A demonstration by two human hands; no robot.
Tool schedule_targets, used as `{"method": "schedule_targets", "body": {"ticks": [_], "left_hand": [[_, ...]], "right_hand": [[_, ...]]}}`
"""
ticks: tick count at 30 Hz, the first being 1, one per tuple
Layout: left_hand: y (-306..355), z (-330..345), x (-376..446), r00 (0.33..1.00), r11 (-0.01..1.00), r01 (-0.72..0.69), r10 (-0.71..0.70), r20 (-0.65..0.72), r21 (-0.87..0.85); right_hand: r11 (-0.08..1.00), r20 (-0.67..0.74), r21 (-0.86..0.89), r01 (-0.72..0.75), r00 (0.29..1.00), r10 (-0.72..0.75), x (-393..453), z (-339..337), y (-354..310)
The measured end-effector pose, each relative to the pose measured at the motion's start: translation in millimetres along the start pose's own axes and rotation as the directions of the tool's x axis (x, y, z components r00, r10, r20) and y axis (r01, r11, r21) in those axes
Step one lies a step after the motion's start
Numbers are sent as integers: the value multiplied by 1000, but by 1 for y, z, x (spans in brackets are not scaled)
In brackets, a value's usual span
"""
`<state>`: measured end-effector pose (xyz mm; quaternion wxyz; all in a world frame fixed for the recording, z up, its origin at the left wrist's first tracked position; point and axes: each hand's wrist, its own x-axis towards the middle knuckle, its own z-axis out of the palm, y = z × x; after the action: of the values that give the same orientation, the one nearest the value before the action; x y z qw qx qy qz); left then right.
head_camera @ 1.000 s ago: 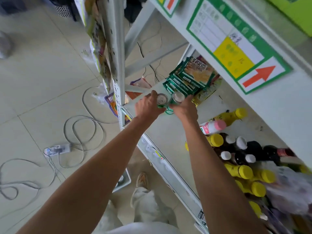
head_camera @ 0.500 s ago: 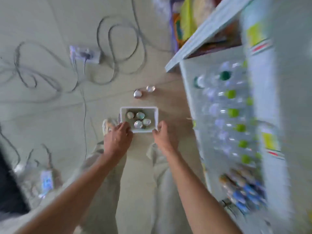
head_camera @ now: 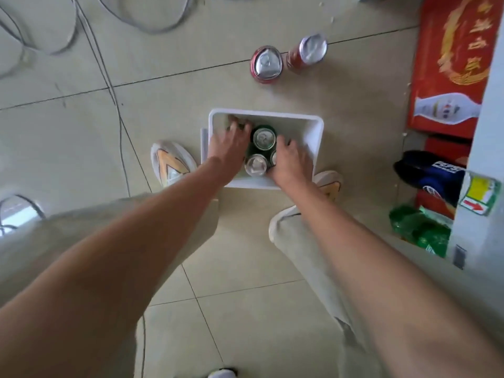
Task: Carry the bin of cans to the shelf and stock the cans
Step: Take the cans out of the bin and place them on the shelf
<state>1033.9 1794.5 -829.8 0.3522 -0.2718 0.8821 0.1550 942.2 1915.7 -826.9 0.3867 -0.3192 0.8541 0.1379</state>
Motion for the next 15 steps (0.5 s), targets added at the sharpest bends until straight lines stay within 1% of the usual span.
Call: {"method": "schedule_targets", "body": {"ticks": [3, 6, 8, 10, 11, 14, 15], "left_hand": [[4, -9, -5, 1000, 999, -1, 1, -2, -33], [-1, -46, -47, 999, 999, 35, -34, 38, -27], [0, -89, -94, 998, 998, 42, -40, 51, -39], [5, -142, -146, 998, 997, 59, -57, 37, -52], [9, -173, -173, 997, 996, 69, -67, 29, -58], [26, -269, -254, 995, 989, 96, -99, -21, -116], [34, -302, -279, 994, 986, 95, -102, -47, -134]], "right_hand": [[999, -29, 43, -6, 1000, 7, -15, -5, 14], [982, -41, 158, -105, 993, 113, -49, -43, 20], [946, -35, 269, -184, 979, 200, -82, -87, 24], [902, -23, 374, -217, 970, 243, -122, -139, 29], [892, -31, 391, -226, 966, 258, -144, -167, 31], [866, -105, 451, -216, 951, 291, -219, -264, 34], [880, -168, 429, -204, 939, 300, -246, -299, 37]]}}
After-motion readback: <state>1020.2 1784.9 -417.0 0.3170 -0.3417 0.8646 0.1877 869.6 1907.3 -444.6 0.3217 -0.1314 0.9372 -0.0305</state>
